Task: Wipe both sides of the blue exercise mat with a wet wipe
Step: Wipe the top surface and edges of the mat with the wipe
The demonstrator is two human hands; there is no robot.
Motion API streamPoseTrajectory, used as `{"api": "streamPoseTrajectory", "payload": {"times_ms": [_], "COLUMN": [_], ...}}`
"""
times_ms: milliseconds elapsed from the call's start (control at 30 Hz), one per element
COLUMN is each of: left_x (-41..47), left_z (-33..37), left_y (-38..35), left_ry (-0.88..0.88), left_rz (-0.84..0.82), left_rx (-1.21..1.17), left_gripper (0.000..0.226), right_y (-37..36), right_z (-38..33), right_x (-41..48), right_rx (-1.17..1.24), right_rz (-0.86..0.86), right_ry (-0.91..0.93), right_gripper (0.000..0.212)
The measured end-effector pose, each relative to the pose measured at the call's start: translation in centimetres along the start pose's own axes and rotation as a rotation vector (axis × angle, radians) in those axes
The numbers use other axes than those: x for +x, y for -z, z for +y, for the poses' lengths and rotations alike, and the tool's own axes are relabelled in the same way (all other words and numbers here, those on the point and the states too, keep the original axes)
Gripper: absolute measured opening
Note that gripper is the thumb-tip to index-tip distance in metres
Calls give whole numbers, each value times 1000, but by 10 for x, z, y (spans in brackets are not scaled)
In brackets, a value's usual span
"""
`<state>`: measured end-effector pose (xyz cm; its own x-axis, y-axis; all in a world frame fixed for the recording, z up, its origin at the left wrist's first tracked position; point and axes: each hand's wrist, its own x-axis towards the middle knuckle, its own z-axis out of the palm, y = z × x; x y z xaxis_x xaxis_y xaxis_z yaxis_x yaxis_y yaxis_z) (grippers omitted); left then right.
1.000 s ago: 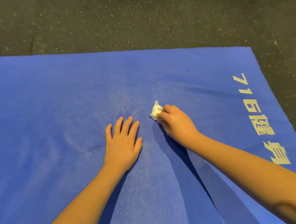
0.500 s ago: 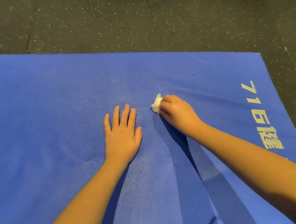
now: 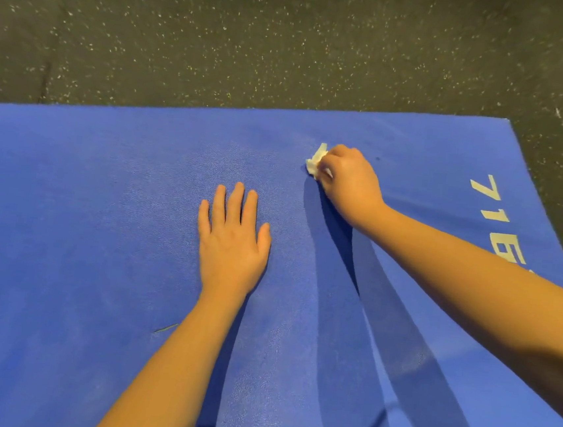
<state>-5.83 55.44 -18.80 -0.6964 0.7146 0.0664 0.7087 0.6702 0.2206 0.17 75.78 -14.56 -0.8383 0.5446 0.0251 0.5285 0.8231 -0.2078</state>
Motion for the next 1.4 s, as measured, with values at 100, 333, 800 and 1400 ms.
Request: {"api": "streamPoseTrajectory", "payload": {"times_ms": [100,333,800,1400], "left_x": [0,0,0,0], "left_z": [1,0,3,3], "left_y": [2,2,5,5], "left_ry": [7,13,11,14], "left_rz": [-6,7,20,32], "left_rx": [11,23,33,22], "left_gripper": [58,57,57,56], "right_y": [-9,-3,-16,-11], "right_z": [-18,-9,-52,39], "right_x": [-2,41,72,61], "right_rx": [93,-62,-54,-25], "right_rz": [-14,-45,-64,-71], "right_ry": [180,34,258,-81], "right_gripper": [28,17,29,59]}}
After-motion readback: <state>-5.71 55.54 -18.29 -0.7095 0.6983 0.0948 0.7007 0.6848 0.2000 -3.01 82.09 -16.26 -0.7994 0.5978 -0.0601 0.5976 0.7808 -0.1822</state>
